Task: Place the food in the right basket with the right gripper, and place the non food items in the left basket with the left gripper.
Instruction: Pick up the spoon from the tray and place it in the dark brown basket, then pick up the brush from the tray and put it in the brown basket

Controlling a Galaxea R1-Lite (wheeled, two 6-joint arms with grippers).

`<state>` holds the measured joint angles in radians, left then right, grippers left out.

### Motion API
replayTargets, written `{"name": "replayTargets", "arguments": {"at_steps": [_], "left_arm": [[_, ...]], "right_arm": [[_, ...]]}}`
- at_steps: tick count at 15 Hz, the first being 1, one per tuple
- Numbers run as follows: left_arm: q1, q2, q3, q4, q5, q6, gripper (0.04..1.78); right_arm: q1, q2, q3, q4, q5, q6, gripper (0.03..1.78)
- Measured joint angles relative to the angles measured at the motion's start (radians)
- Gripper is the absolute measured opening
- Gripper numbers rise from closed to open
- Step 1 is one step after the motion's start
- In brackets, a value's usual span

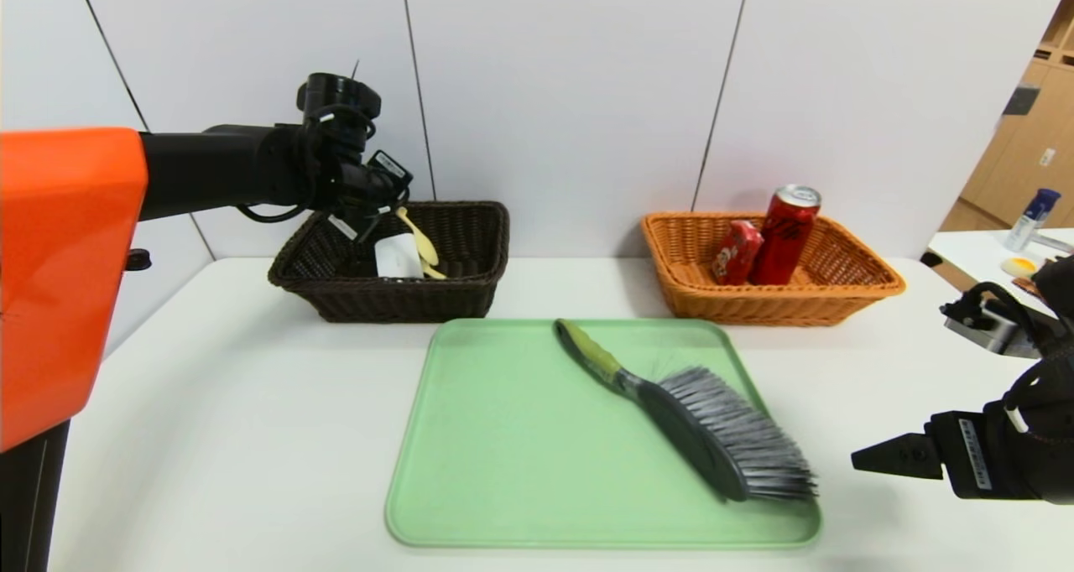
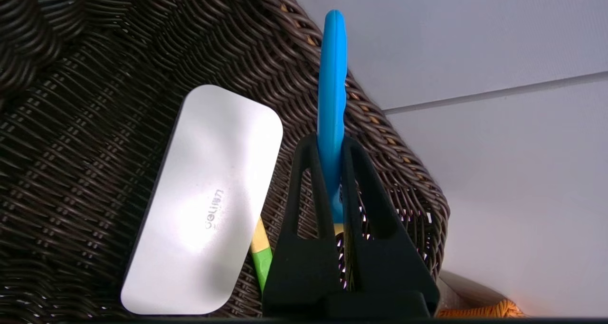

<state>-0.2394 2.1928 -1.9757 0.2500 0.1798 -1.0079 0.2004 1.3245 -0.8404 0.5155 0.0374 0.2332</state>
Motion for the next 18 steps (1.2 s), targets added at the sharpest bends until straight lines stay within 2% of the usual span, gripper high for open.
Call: {"name": "replayTargets", "arguments": {"at_steps": [2, 4, 6, 9, 11, 13, 16, 18], "left_arm": [[0.000, -0.003, 0.000, 0.048, -0.001, 0.010, 0.11], [0.000, -0.022, 0.000, 0.126, -0.039, 0.013, 0.11], [0.000, -0.035, 0.000, 0.137, -0.069, 0.014, 0.11], [-0.001, -0.041, 0.000, 0.125, -0.067, 0.018, 0.61], [0.000, -0.041, 0.000, 0.119, -0.064, 0.018, 0.86], [0.000, -0.042, 0.000, 0.093, -0.061, 0.018, 1.06], [-0.016, -0.079, 0.000, -0.007, -0.050, 0.035, 1.26], [-0.064, -0.127, 0.000, 0.047, -0.049, 0.112, 1.36]], "right_arm": [[0.000, -0.001, 0.000, 0.000, 0.000, 0.000, 1.71], [0.000, -0.001, 0.005, 0.000, 0.001, 0.000, 1.71], [0.001, -0.001, 0.007, 0.000, 0.001, 0.000, 1.71], [0.003, -0.003, 0.009, 0.000, 0.000, 0.000, 1.71], [0.003, -0.004, 0.010, 0.001, 0.001, 0.001, 1.71], [0.003, -0.005, 0.011, 0.001, 0.000, 0.002, 1.71], [0.004, -0.005, 0.013, -0.001, 0.000, 0.001, 1.71], [0.008, -0.005, 0.014, -0.003, -0.001, 0.002, 1.71]]}}
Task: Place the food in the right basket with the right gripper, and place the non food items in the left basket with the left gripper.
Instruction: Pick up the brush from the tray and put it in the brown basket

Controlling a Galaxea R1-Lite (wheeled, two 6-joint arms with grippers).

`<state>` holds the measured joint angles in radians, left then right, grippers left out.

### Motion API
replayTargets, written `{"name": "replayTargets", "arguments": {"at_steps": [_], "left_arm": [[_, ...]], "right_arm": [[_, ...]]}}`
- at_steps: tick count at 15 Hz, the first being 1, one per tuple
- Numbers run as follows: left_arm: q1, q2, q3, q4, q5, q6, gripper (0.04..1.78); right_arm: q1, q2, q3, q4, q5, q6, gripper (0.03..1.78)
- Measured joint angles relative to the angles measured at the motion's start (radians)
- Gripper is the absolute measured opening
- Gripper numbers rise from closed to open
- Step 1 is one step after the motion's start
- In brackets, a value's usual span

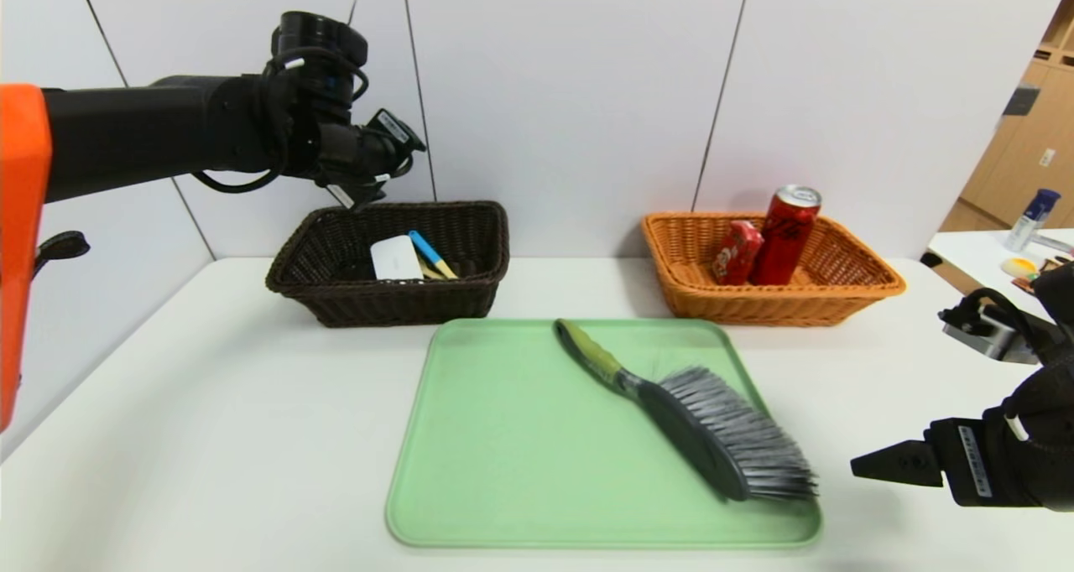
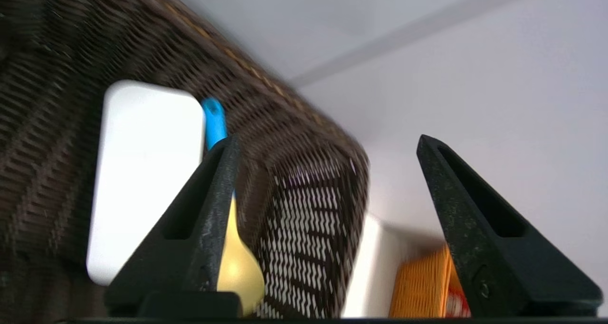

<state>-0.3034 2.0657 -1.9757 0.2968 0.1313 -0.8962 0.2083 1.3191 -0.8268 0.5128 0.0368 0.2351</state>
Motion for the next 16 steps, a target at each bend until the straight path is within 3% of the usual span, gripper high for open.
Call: {"name": "replayTargets", "arguments": {"at_steps": [3, 7, 12, 16], "left_arm": [[-0.090, -0.080, 0.000, 0.151, 0.000, 0.062, 1.47], [-0.307, -0.157, -0.004, 0.411, -0.001, 0.132, 1.56], [-0.501, -0.113, -0.007, 0.367, 0.003, 0.256, 1.63], [-0.568, -0.031, -0.007, 0.230, 0.010, 0.243, 1.66]], "right_arm": [[0.003, -0.002, -0.004, -0.005, 0.000, 0.000, 1.71], [0.005, -0.017, 0.012, -0.053, 0.005, 0.008, 1.71], [0.006, -0.029, 0.032, -0.076, 0.005, 0.008, 1.71], [0.018, -0.038, 0.043, -0.077, 0.007, 0.009, 1.71]]}}
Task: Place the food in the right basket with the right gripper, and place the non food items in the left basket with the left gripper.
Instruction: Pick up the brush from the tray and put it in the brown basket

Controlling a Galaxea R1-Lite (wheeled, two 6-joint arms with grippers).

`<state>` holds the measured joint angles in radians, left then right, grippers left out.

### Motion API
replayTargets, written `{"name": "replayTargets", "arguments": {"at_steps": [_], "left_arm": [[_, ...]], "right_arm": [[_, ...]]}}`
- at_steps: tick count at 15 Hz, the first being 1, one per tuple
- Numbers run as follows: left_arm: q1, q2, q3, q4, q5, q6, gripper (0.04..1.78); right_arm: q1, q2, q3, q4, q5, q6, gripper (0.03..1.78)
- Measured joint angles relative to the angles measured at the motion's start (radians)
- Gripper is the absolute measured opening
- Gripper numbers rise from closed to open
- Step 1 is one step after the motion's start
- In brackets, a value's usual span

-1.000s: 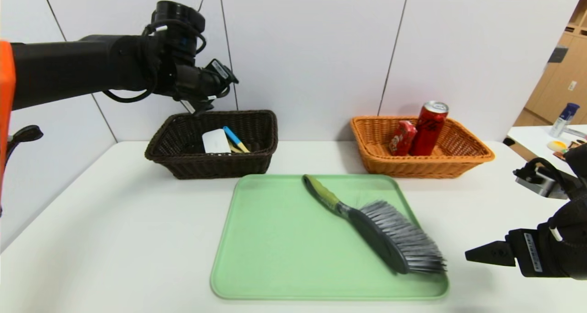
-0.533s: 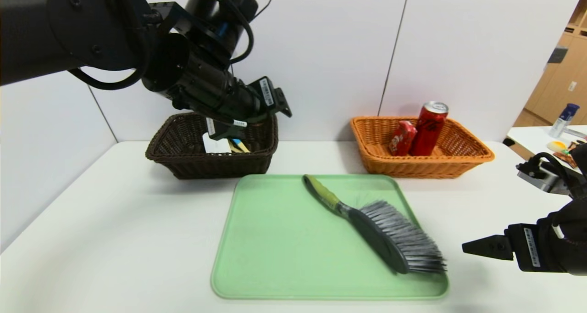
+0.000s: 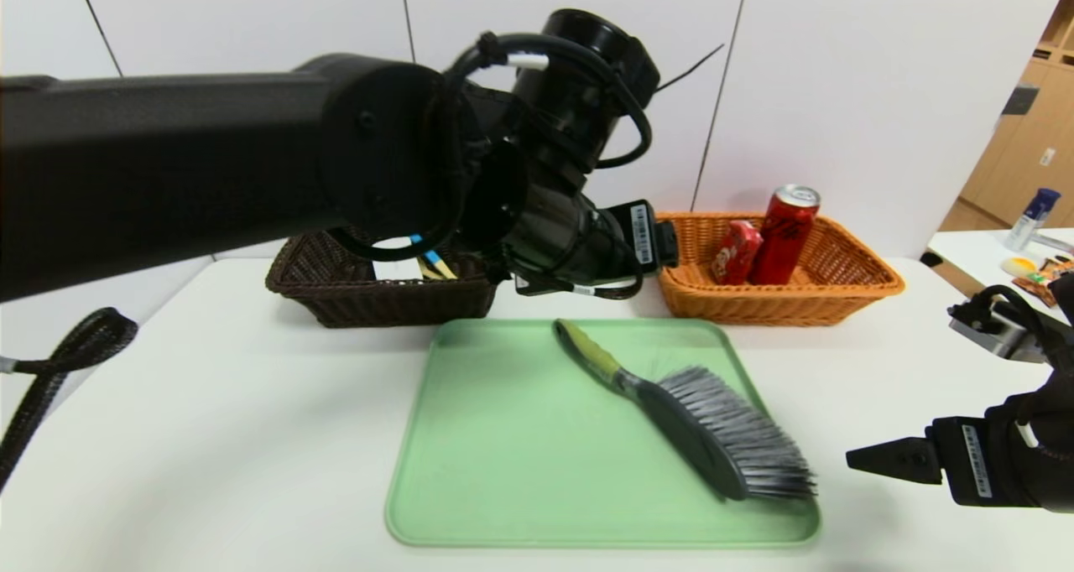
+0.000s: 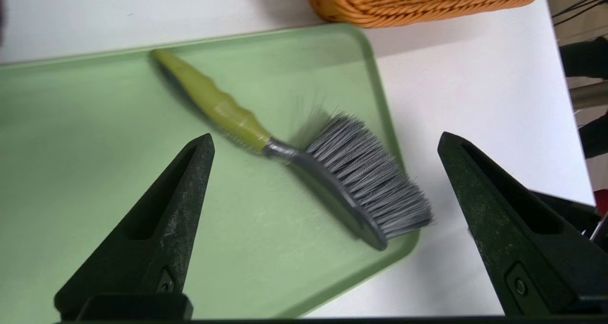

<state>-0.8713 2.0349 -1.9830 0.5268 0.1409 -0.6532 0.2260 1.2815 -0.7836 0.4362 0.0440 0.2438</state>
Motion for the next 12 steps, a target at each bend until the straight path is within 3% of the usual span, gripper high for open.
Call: {"name": "replayTargets", "arguments": {"at_steps": [3, 7, 12], "left_arm": [[-0.030, 0.068, -0.003, -0.060, 0.024, -0.180, 1.67], [-0.035, 0.141, -0.005, 0.031, 0.028, -0.428, 1.68], [-0.031, 0.189, -0.005, 0.036, 0.023, -0.457, 1.69]], "right_arm": [[0.003, -0.016, 0.013, -0.001, 0.015, 0.000, 1.71], [0.008, -0.030, 0.031, -0.002, 0.026, 0.000, 1.71], [0.017, -0.036, 0.051, -0.013, 0.025, -0.001, 1.71]]}}
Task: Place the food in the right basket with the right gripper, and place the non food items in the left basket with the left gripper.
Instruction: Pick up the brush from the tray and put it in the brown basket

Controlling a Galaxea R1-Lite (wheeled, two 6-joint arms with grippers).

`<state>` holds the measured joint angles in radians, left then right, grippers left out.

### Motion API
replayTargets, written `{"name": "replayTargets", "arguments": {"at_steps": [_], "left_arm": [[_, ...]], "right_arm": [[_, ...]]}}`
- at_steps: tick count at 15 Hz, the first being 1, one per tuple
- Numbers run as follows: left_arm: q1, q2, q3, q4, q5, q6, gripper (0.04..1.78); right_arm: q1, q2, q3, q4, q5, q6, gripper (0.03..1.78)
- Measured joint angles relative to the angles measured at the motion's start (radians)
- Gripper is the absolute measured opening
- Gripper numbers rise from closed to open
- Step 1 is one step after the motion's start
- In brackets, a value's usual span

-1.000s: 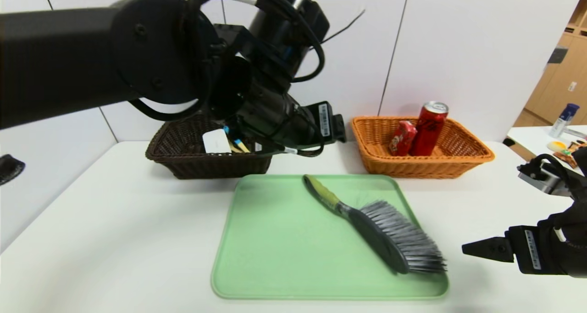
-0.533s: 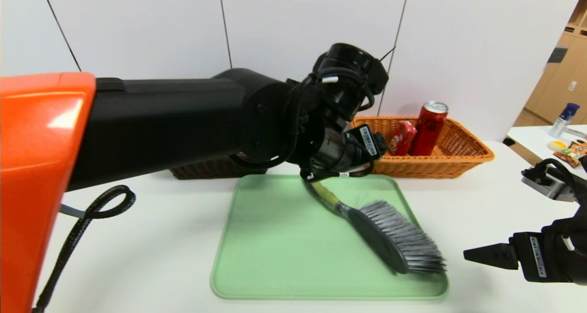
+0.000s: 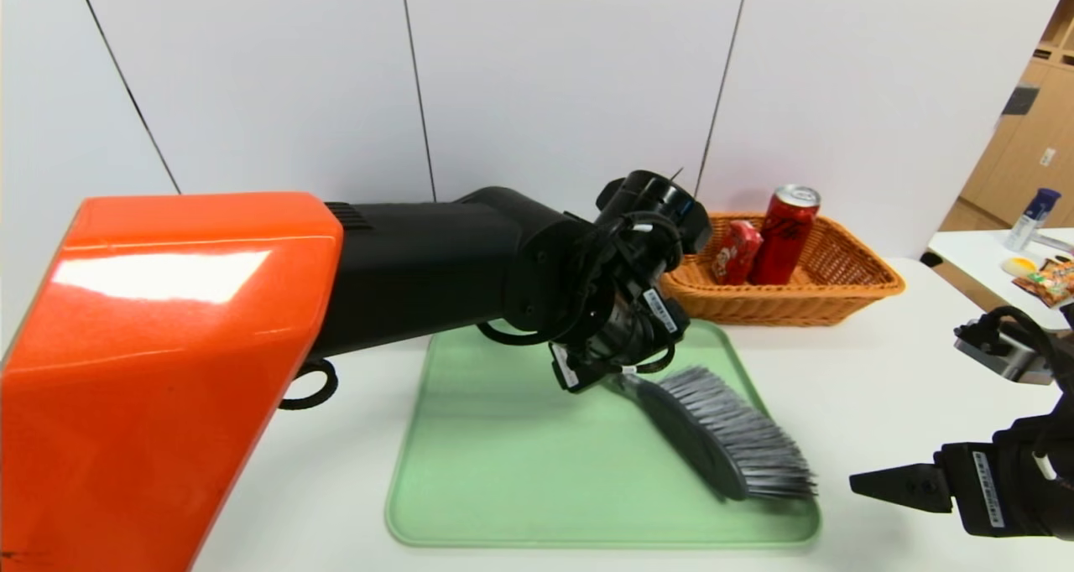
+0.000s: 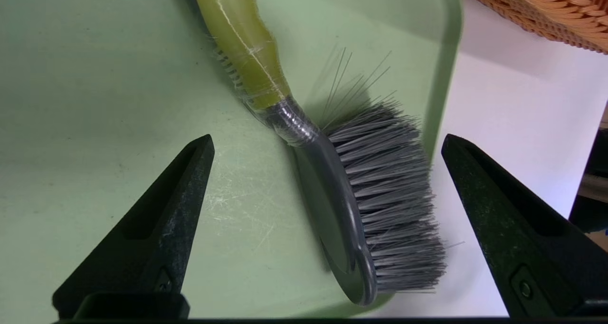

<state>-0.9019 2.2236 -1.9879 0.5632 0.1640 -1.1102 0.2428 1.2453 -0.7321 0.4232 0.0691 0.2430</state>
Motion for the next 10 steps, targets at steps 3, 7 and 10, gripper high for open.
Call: {"name": "replayTargets", "arguments": {"at_steps": [3, 7, 10], "left_arm": [[0.008, 0.026, 0.000, 0.001, -0.001, 0.007, 1.69], [0.027, 0.050, -0.001, -0.026, 0.000, 0.024, 1.69], [0.035, 0.057, -0.012, -0.045, -0.002, 0.024, 1.69]], "right_arm": [[0.003, -0.001, 0.004, -0.022, -0.001, 0.000, 1.71], [0.012, -0.002, 0.015, -0.024, -0.001, 0.001, 1.71], [0.019, -0.002, 0.024, -0.024, -0.001, 0.001, 1.71]]}}
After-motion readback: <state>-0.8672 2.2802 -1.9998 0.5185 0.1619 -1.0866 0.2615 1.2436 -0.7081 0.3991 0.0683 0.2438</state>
